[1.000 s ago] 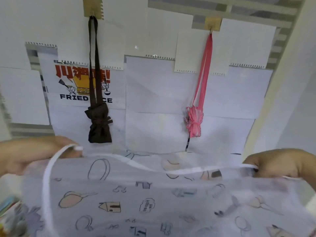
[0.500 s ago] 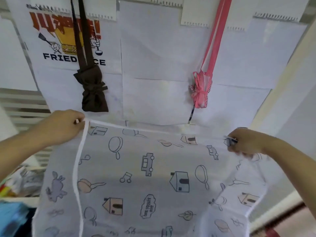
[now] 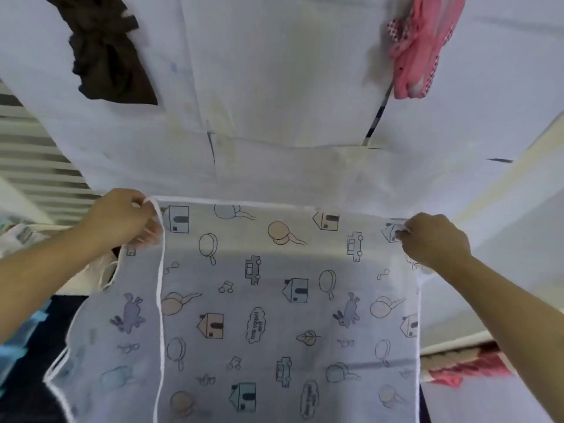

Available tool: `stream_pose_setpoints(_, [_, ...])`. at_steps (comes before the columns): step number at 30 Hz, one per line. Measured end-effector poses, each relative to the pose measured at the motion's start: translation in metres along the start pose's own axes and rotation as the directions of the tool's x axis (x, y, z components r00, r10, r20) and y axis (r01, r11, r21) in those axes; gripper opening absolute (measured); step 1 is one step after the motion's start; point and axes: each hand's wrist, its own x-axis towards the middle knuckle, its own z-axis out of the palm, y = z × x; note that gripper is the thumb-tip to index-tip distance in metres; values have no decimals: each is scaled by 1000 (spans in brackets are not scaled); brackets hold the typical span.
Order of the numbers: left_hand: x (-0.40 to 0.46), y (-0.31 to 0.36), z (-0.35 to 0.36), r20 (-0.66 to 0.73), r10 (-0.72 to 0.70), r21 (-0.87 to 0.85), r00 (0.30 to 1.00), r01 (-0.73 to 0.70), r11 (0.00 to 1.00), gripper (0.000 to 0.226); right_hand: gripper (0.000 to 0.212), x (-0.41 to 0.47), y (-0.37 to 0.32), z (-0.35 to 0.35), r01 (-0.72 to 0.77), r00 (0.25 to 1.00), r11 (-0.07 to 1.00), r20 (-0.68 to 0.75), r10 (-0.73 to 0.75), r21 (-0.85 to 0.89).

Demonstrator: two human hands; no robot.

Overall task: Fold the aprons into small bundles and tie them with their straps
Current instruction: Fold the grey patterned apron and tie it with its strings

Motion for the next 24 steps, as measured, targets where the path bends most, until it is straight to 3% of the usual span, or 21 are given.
stream_pose_setpoints(3, [14,-22,27,33,-67,-133,997,71,989,13,28,12,1,30,-190,980,907,132,150,377])
stream_pose_setpoints(6, [24,-45,52,102,-69,-169,992,85,982,24,19,18,-2,63,-392,919,592,325,222,704])
stream_pose_setpoints(8, [28,-62,68,184,-48,-185,982,82,979,45,44,16,-7,86,-422,906,430,382,180,798])
stream_pose_setpoints(9, [30,-72,76,226,-35,-196,974,81,977,58,62,9,-11,97,-359,932,486,337,135,797])
stream_pose_setpoints(12, [34,-102,108,347,3,-133,938,47,990,85,107,-56,-40,146,0,974,786,178,-140,619])
stream_pose_setpoints(15, [48,-138,142,412,10,-117,911,42,992,108,115,-124,-87,226,244,869,906,337,-362,346])
stream_pose_setpoints(18, [57,-175,162,441,47,-12,896,-47,999,131,116,-134,-92,289,183,796,961,542,-269,208])
stream_pose_setpoints(20, [55,-192,172,410,64,74,910,-103,992,138,122,-123,-87,307,141,782,978,589,-205,153])
stream_pose_setpoints(24, [23,-219,188,385,218,322,897,-352,879,108,127,-114,-89,316,136,784,982,593,-186,129])
